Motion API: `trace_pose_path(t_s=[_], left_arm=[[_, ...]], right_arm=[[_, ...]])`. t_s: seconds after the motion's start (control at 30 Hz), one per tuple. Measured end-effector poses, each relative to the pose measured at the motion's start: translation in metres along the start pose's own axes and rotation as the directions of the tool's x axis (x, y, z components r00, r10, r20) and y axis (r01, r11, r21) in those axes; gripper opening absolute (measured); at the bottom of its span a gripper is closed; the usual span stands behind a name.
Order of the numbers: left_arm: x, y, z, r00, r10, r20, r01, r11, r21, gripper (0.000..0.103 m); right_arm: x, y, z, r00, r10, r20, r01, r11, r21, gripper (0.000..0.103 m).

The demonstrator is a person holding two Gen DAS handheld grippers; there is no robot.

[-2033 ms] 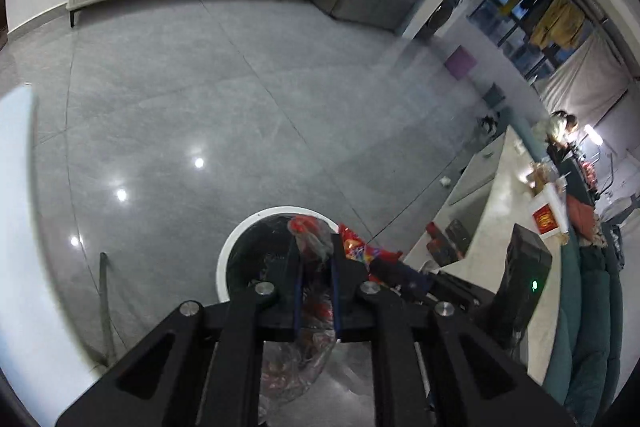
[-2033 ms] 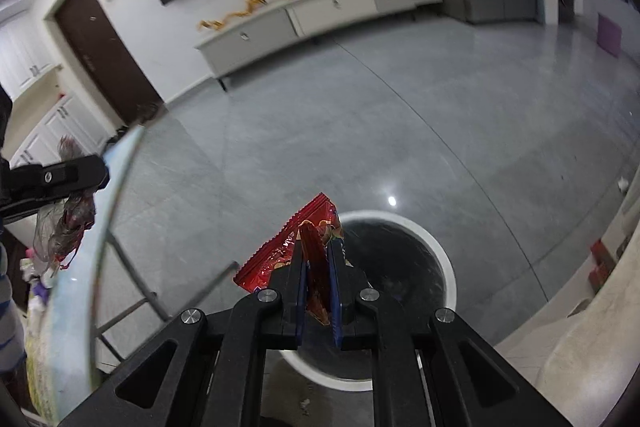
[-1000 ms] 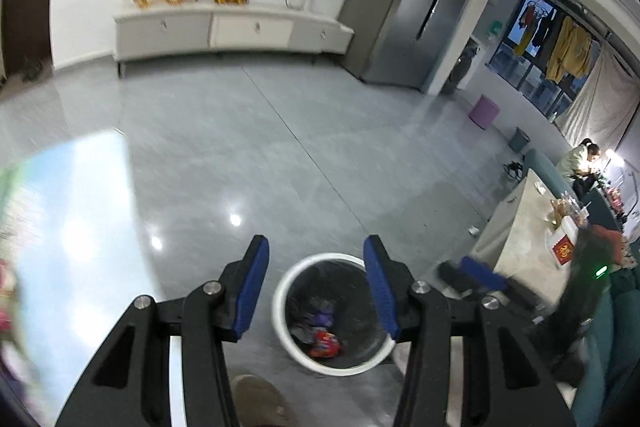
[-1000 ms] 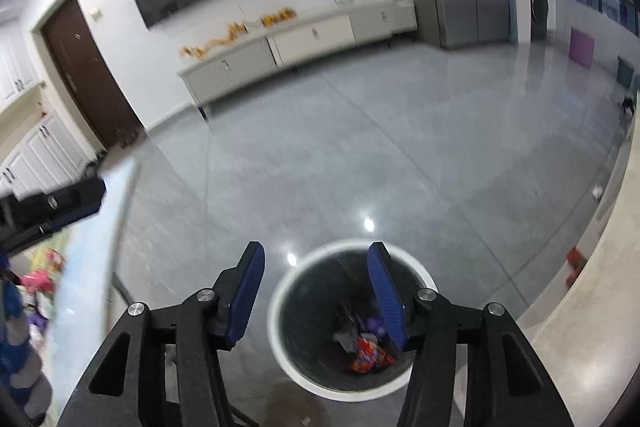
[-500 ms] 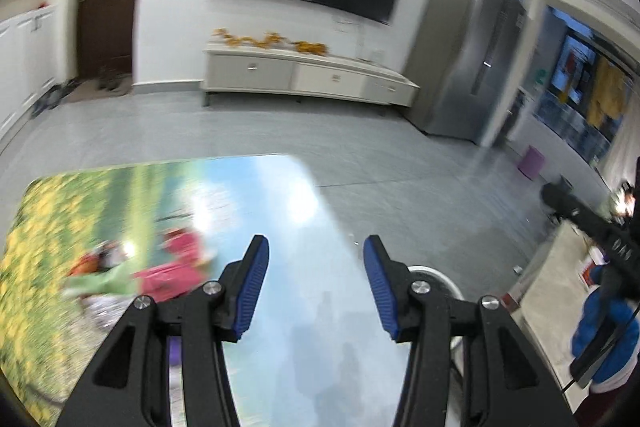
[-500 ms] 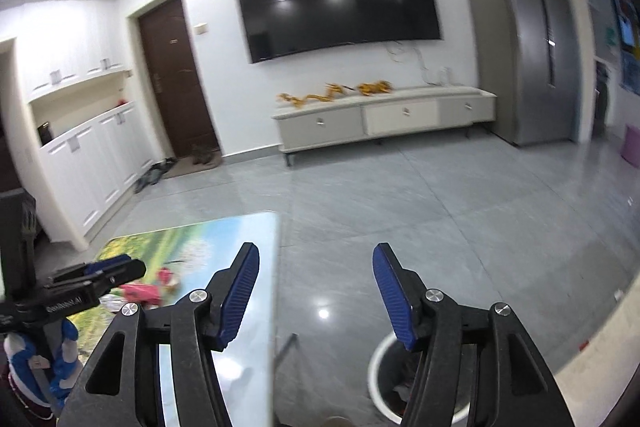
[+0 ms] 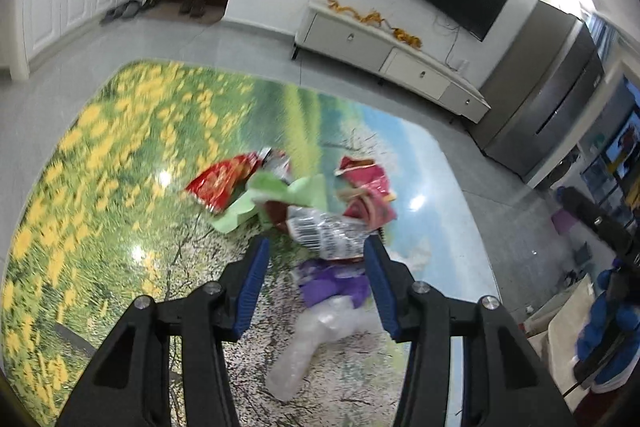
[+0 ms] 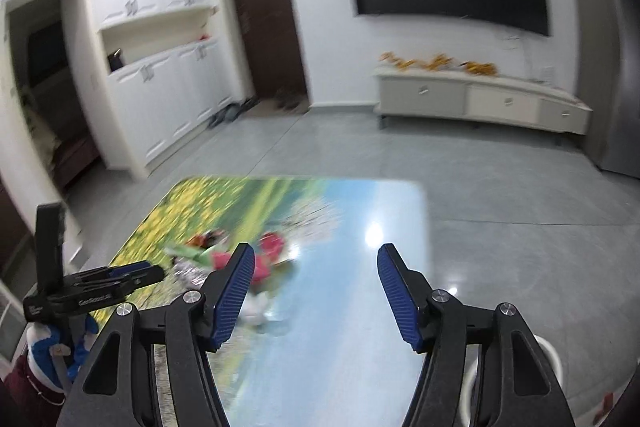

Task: Collect trash
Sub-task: 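Move both open tools back over the trash pile, then grasp a small brown wrapper with the left tool while the right tool grasps the pink packet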

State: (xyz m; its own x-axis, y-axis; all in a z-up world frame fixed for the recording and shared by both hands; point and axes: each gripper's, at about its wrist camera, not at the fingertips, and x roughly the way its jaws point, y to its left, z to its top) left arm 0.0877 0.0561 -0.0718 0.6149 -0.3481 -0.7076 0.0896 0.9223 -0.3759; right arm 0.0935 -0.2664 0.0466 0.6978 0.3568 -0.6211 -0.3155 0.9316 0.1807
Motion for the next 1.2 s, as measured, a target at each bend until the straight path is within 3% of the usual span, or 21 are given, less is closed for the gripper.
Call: trace_pose_path(t_s=[0.23,0.43,0.63,0.83,1.2], left_arm=[[0.033,0.014,0.009,0.997,-0.044,-0.057,0.04,0.997,-0.061,0.047],[0.051,0.017,0.012,0.994,-0.071,-0.083,0.063,0.994,-0.092,0.047],[0.058,0.017,0.015,0.992,-0.09,-0.085,0.082,0.992,-0.092,0.042],[0.057,0.014,0.013,0.991,-0.109,-0.073,0.103,0.991,-0.082,0.03],[0.017,-0.003,0.007,0.991,-0.133,-0.007,0.133,0.99,-0.05,0.022]], right_arm=[[0.089,0.037,-0.005,0.983,0.104,-0.151,-0.118,0.989,-0.087,0.066],[0.139,0.051,-0.014,0.961,0.157,-0.227,-0.187,0.975,-0.118,0.073],[0.171,0.046,-0.023,0.939,0.205,-0.277,-0.229,0.972,-0.057,0.073],[0.18,0.039,-0.029,0.918,0.275,-0.287,-0.285,0.958,0.006,0.069],[0.134,0.028,-0.019,0.94,0.286,-0.188,-0.285,0.958,0.033,0.068]])
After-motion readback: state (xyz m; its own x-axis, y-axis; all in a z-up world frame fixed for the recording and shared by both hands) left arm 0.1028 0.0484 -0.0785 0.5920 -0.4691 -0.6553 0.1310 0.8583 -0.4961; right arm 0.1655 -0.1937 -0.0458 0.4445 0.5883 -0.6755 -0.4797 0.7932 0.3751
